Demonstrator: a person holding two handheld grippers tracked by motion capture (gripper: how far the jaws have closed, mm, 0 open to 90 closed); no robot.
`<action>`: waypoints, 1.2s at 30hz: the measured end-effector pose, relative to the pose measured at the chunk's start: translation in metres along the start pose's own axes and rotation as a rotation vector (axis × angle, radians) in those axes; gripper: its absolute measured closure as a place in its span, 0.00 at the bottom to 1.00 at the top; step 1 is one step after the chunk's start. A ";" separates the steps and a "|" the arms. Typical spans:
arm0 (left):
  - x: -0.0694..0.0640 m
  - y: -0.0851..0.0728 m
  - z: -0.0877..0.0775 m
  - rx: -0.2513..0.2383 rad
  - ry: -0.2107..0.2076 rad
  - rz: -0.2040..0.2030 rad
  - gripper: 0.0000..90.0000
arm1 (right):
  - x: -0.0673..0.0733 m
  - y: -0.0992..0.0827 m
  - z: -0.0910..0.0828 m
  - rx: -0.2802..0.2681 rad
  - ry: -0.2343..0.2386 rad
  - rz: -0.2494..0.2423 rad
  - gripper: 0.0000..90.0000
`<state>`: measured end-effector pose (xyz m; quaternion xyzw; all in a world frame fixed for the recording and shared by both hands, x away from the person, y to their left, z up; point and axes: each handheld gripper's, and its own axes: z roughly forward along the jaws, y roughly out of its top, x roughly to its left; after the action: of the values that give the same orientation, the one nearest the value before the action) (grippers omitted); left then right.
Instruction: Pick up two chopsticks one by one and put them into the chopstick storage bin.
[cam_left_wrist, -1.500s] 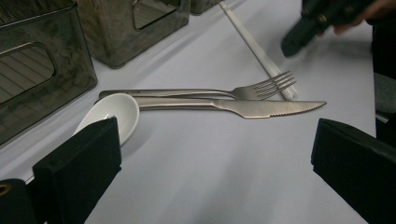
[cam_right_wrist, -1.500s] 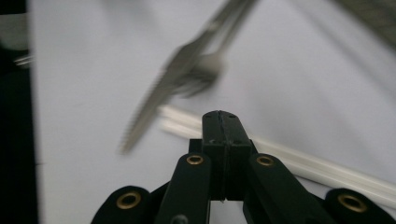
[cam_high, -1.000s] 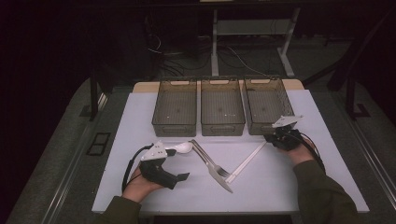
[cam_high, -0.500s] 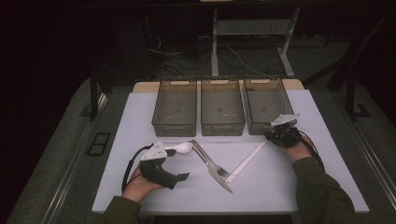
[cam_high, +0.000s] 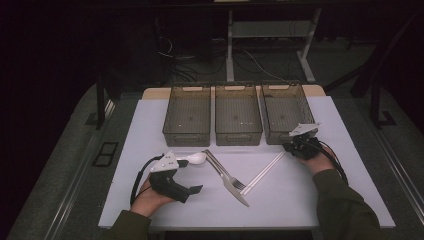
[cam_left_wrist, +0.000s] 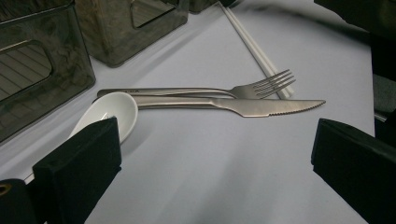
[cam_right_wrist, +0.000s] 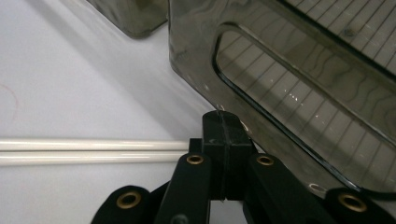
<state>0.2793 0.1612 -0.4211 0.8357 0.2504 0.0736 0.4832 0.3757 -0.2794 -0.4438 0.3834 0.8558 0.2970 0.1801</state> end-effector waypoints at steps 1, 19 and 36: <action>0.000 0.000 0.000 0.000 0.000 0.001 0.01 | 0.000 -0.001 0.000 0.003 -0.001 0.002 0.99; 0.000 0.000 0.000 0.000 0.001 0.002 0.01 | -0.004 -0.012 -0.009 0.035 0.000 0.007 0.99; 0.000 0.000 0.001 0.000 -0.003 -0.002 0.01 | -0.021 -0.014 -0.017 0.006 -0.008 0.053 0.99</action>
<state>0.2792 0.1605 -0.4214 0.8355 0.2504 0.0717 0.4838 0.3730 -0.3093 -0.4386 0.4075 0.8456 0.2975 0.1745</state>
